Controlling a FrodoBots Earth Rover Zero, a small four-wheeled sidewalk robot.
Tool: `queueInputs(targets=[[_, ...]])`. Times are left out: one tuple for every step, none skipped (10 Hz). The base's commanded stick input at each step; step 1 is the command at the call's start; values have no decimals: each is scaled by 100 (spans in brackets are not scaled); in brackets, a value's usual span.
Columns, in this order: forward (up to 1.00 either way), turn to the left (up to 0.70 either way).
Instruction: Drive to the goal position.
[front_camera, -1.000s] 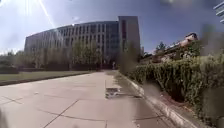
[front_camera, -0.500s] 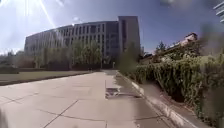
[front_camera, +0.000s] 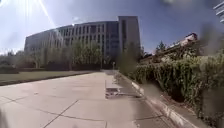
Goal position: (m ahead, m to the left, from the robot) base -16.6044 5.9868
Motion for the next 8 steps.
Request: queueInputs(targets=[[6, 0], [6, 0], [6, 0], [6, 0], [6, 0], [6, 0], [6, 0], [6, 0]])
